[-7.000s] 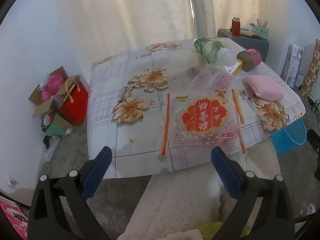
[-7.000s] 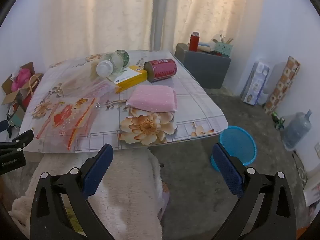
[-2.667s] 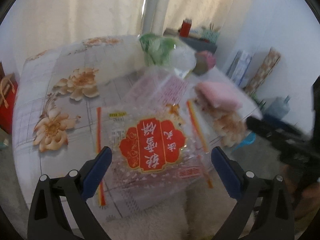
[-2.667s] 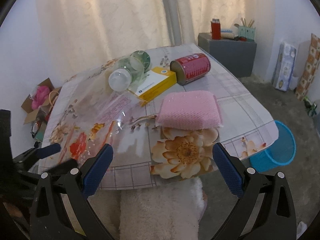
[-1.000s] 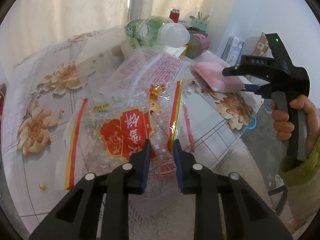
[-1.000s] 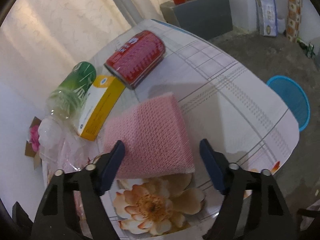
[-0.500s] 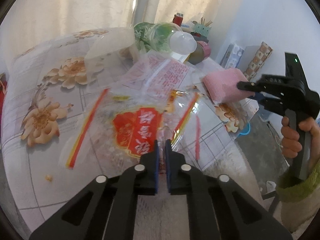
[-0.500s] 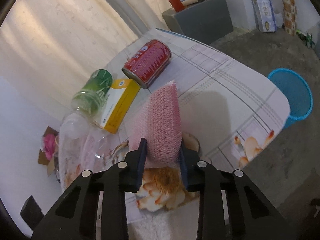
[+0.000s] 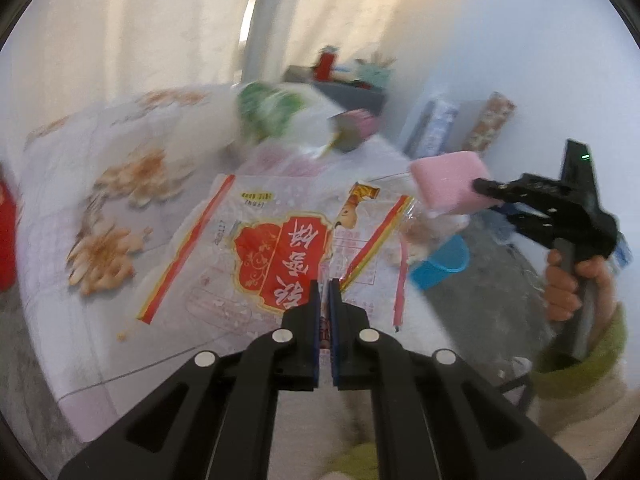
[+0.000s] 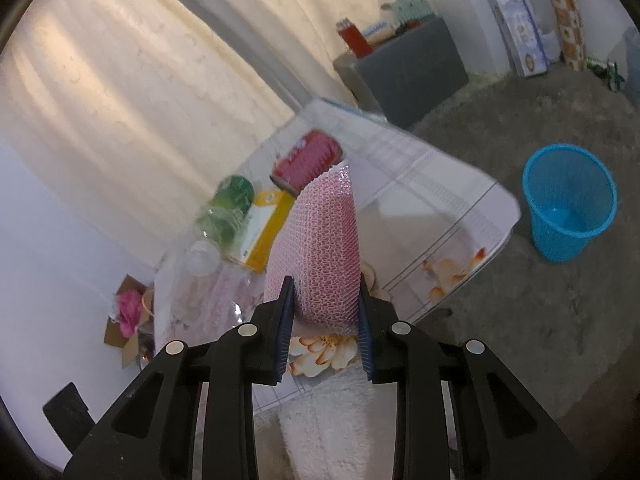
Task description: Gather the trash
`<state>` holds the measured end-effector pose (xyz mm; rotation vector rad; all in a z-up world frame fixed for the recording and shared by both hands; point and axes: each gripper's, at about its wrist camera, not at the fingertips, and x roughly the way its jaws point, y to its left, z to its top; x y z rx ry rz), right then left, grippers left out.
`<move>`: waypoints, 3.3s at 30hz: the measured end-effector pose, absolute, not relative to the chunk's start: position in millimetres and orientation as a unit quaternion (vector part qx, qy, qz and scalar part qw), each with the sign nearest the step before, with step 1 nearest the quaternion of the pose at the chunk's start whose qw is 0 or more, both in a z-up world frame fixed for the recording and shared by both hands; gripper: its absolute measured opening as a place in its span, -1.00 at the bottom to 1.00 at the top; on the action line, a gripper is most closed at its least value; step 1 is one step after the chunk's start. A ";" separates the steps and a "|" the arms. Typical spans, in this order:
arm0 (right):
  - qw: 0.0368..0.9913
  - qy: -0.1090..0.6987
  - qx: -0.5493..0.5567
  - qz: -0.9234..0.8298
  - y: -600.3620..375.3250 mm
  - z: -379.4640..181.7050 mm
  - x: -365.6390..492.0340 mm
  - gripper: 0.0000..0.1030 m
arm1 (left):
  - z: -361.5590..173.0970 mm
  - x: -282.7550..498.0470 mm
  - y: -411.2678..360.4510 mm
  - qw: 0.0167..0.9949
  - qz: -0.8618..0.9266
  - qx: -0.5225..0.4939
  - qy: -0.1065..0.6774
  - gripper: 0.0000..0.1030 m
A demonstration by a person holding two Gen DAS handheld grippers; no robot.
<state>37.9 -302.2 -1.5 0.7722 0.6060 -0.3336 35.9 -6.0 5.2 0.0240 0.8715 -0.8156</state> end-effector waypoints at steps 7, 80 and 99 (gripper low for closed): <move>0.879 0.236 0.363 -0.200 -335.5 19.5 -4.9 -0.49 | 56.3 35.5 -77.7 0.803 -0.469 0.022 0.367 -0.94; 0.771 0.310 0.428 -0.355 -555.9 -151.2 -58.9 0.22 | 42.2 131.8 -451.7 0.658 -0.562 0.129 0.484 0.52; 0.726 0.342 0.517 -0.298 -522.8 -242.4 -8.1 0.22 | 33.7 126.3 -392.3 0.691 -0.548 0.200 0.427 0.54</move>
